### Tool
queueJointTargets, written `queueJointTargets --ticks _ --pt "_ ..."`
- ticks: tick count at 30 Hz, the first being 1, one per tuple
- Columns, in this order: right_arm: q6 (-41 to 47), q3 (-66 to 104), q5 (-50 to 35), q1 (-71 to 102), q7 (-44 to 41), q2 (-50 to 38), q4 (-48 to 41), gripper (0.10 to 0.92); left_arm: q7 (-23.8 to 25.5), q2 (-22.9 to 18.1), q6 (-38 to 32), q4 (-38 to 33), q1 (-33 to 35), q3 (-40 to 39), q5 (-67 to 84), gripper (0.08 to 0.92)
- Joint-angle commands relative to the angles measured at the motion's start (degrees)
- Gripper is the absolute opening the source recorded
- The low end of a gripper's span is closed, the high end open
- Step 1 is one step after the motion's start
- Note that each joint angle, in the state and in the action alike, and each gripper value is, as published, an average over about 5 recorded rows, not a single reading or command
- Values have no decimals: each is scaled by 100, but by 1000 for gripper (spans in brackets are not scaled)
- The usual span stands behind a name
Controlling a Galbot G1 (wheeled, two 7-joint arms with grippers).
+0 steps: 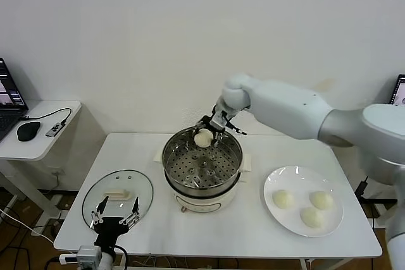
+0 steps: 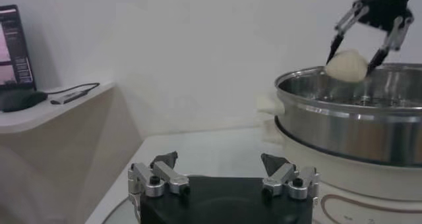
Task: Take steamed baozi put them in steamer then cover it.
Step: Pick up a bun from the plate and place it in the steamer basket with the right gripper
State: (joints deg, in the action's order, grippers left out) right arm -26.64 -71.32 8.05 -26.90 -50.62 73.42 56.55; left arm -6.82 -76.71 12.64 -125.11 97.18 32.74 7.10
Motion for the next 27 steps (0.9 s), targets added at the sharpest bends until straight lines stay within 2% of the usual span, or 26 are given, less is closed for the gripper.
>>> queueJointTargets --ticks 1,5,12,17,19,21,23,27 --pt "-672 -116 862 230 151 426 -444 619 0 -30 -3 -22 12 -33 -10 823" --pt "-780 -34 1068 338 261 467 -568 619 -3 -55 -4 -53 24 -56 -22 823" --pt "-1126 321 1982 533 583 670 -1002 634 -5 -80 -4 -111 42 -74 -45 823" --pt "-1188 382 2031 520 678 672 -1040 729 -11 -102 -3 -146 52 -76 -59 823" --pt "-1091 320 1718 417 643 595 -887 774 -12 -107 -1 -162 55 -75 -66 823" --pt "-784 192 1051 212 515 451 -604 808 -13 -110 1 -174 57 -74 -75 823" --pt "-32 35 121 -117 269 184 -70 819 -14 -114 2 -184 57 -74 -88 823" --pt "2031 -146 -1482 -759 -159 -618 1239 822 -10 -115 7 -233 51 -74 -105 823"
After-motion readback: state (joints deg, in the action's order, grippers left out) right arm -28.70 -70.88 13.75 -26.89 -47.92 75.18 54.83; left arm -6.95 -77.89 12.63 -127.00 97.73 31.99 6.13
